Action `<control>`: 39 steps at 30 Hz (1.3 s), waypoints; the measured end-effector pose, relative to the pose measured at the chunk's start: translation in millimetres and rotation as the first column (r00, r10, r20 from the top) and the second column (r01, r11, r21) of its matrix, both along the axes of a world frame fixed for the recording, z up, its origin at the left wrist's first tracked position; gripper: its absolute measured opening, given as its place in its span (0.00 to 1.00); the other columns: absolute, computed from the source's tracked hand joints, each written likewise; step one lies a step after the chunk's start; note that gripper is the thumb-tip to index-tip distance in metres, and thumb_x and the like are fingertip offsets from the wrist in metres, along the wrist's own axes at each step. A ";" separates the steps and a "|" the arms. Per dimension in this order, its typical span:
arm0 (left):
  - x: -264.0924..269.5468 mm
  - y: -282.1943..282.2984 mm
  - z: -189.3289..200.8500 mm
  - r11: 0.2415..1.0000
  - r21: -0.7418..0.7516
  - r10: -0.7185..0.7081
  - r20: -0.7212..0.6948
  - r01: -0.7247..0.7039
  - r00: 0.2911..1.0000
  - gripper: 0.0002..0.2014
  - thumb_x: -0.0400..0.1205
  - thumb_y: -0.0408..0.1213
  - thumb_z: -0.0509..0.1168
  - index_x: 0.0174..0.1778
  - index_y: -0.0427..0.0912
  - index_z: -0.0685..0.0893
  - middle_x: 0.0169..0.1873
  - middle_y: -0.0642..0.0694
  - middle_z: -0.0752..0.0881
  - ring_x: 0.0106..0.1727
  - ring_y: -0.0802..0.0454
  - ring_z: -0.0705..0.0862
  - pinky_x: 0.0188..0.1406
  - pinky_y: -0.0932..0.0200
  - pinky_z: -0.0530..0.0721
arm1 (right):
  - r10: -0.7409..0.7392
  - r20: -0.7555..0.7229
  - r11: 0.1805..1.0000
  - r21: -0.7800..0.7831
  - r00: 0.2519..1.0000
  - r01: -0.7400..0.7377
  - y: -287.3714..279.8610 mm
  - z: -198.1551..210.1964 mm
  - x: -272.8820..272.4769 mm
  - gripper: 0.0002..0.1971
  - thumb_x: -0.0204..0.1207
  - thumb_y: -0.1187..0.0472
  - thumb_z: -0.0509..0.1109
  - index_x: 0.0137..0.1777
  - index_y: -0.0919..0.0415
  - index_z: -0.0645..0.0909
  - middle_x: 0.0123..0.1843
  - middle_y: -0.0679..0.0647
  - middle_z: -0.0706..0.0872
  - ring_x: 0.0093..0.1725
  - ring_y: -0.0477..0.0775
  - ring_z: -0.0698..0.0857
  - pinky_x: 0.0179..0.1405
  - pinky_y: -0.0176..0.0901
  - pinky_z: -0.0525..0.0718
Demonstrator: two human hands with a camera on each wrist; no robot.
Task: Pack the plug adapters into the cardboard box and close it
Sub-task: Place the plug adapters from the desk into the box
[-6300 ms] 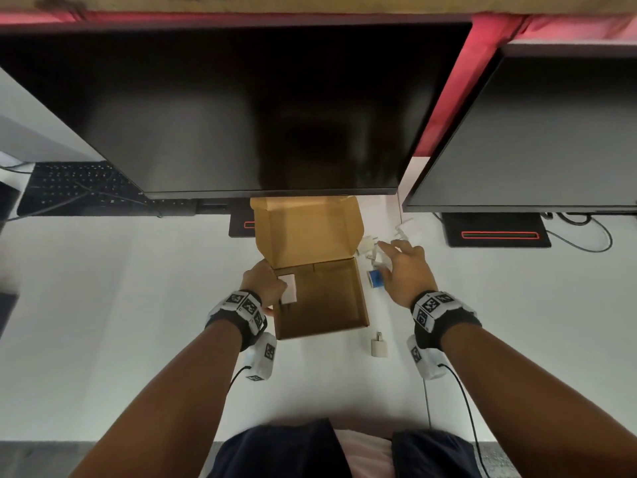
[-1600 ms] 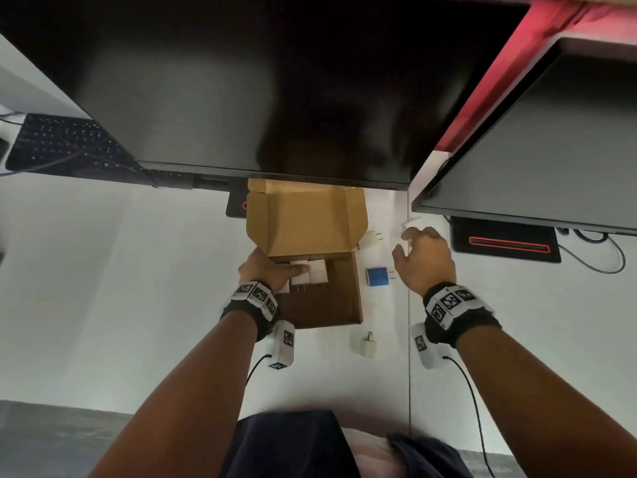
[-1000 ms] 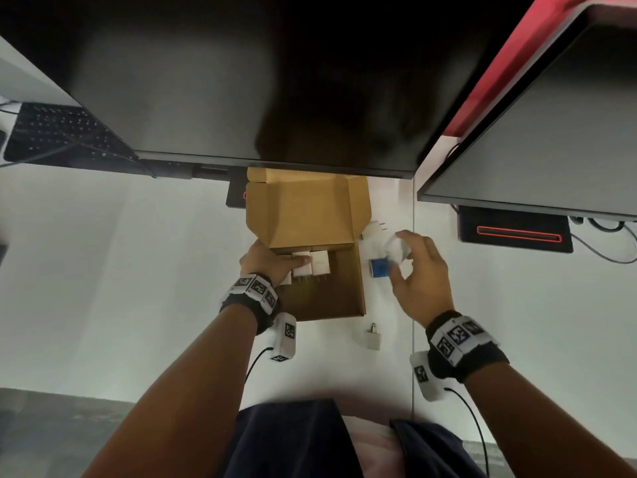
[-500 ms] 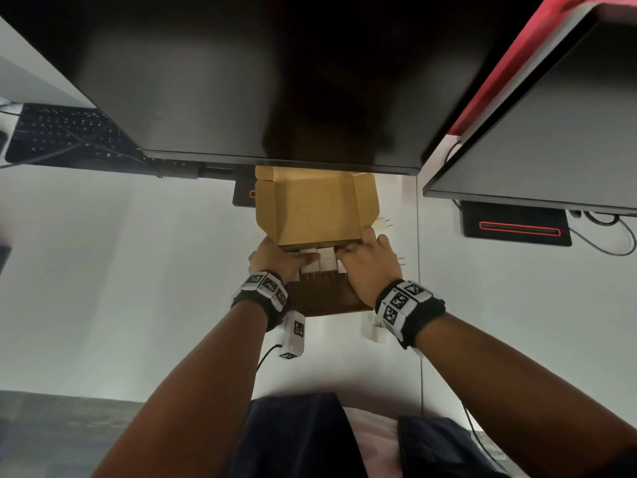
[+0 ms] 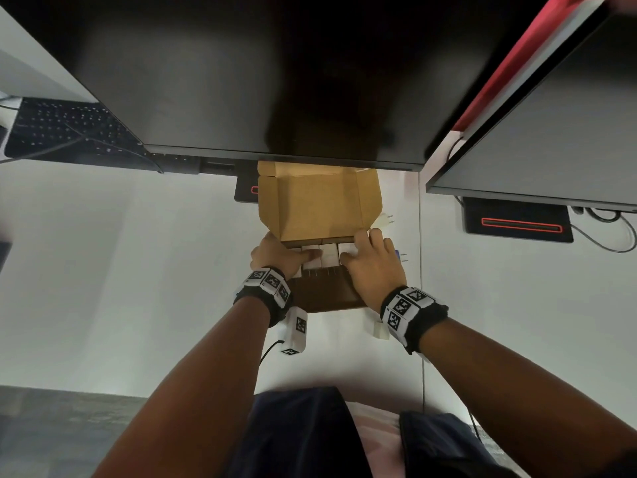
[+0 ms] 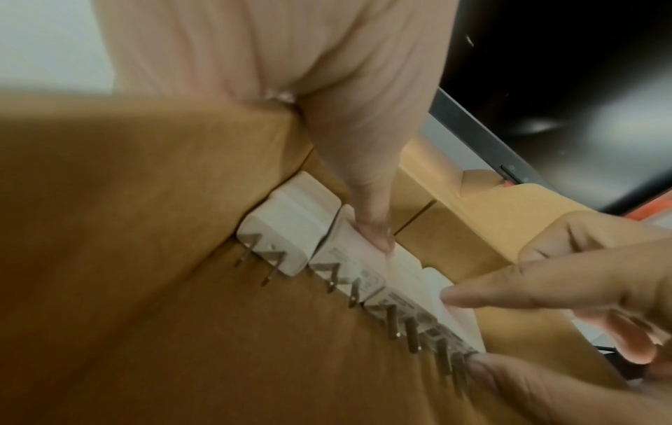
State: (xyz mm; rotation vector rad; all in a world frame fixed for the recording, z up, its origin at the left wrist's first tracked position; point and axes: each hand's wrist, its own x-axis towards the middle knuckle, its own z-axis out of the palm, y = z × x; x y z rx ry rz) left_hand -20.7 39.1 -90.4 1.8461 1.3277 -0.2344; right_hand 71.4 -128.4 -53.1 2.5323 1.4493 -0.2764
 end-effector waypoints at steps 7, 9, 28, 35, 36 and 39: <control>-1.2 -0.1 0.4 1.000 0.007 0.002 0.013 -0.002 1.000 0.44 0.64 0.67 0.81 0.73 0.50 0.80 0.65 0.45 0.90 0.70 0.34 0.84 0.70 0.36 0.84 | -0.009 -0.019 0.999 0.052 1.000 0.010 -6.2 -3.4 -0.9 0.17 0.76 0.52 0.72 0.65 0.50 0.82 0.60 0.61 0.74 0.57 0.65 0.72 0.54 0.58 0.76; -1.1 0.4 1.5 1.000 -0.001 -0.012 0.024 0.012 1.000 0.42 0.66 0.68 0.79 0.73 0.51 0.80 0.65 0.45 0.90 0.71 0.34 0.84 0.70 0.37 0.83 | -0.010 -0.096 0.989 0.143 0.995 0.024 -13.5 -1.1 1.5 0.25 0.76 0.57 0.71 0.74 0.52 0.76 0.57 0.60 0.73 0.55 0.64 0.72 0.50 0.56 0.78; -19.7 17.8 7.6 0.933 -0.355 0.075 0.031 -0.059 0.997 0.29 0.66 0.38 0.80 0.65 0.53 0.83 0.57 0.45 0.92 0.57 0.35 0.92 0.60 0.28 0.90 | -0.483 -0.695 0.809 -0.122 0.533 0.575 -109.8 -22.9 -21.0 0.16 0.66 0.45 0.77 0.44 0.50 0.75 0.42 0.48 0.86 0.41 0.51 0.86 0.45 0.54 0.90; -20.6 16.0 9.9 0.943 -0.331 0.054 0.041 -0.037 0.998 0.21 0.78 0.38 0.77 0.66 0.50 0.82 0.52 0.40 0.92 0.45 0.36 0.91 0.42 0.46 0.88 | -0.342 -0.571 0.613 0.466 0.746 0.638 -95.7 4.1 -2.9 0.14 0.71 0.66 0.78 0.54 0.56 0.82 0.51 0.58 0.80 0.38 0.47 0.83 0.39 0.26 0.80; -20.2 16.2 10.4 0.946 -0.324 0.041 0.041 -0.025 0.998 0.19 0.78 0.38 0.76 0.64 0.50 0.81 0.50 0.40 0.92 0.43 0.38 0.89 0.40 0.47 0.86 | -0.278 -0.583 0.601 0.515 0.764 0.611 -87.0 10.9 -3.2 0.14 0.71 0.66 0.78 0.54 0.55 0.82 0.51 0.57 0.81 0.39 0.47 0.84 0.40 0.27 0.83; -18.9 15.9 11.3 0.958 -0.284 -0.030 0.030 0.037 0.999 0.14 0.79 0.38 0.75 0.58 0.49 0.81 0.44 0.42 0.89 0.41 0.38 0.87 0.41 0.45 0.87 | -0.103 -0.666 0.662 0.508 0.738 0.551 -54.2 28.4 -11.7 0.13 0.73 0.64 0.78 0.56 0.53 0.82 0.50 0.52 0.86 0.45 0.50 0.87 0.43 0.39 0.89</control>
